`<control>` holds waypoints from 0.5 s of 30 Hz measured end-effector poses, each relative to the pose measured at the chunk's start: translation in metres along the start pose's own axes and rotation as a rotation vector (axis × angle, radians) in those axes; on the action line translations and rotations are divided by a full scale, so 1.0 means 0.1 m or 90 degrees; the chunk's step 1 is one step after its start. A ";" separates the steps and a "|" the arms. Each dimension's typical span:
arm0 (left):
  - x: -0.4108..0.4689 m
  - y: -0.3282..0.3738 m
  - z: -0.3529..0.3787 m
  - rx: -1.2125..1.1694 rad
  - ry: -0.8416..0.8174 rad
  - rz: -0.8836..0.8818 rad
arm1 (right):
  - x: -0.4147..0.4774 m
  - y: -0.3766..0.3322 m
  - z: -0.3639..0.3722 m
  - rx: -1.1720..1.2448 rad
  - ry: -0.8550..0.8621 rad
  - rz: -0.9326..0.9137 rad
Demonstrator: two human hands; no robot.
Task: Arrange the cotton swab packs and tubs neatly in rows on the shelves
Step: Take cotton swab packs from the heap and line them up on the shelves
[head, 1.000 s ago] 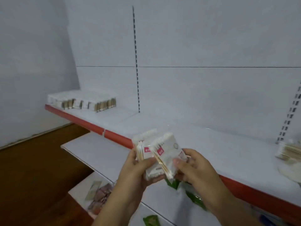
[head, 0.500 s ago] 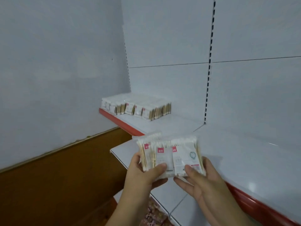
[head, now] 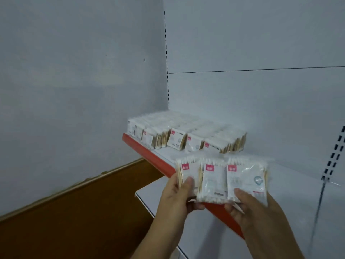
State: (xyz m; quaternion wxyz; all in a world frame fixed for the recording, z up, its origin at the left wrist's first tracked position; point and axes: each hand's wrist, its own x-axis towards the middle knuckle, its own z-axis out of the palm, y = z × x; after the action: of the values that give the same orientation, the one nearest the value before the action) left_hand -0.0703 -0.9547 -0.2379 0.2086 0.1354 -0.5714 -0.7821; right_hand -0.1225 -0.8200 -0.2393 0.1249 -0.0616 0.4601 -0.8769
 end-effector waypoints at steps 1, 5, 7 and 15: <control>0.20 0.01 -0.14 -0.037 -0.017 -0.022 | 0.11 0.10 0.11 0.015 0.026 -0.027; 1.02 0.11 -0.67 -0.021 -0.036 -0.049 | 0.57 0.38 0.53 0.042 0.141 -0.134; 1.42 0.15 -0.85 0.122 -0.013 0.020 | 0.76 0.43 0.68 0.037 0.183 -0.163; 2.34 0.15 -0.93 0.472 -0.030 0.207 | 1.17 0.53 0.94 -0.054 0.319 -0.234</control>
State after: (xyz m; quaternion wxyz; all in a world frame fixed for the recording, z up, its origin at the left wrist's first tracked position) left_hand -0.2307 -1.1491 -0.2463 0.2532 0.0915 -0.8331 -0.4832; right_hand -0.2049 -0.9552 -0.2302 -0.1561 0.0692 0.4936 -0.8528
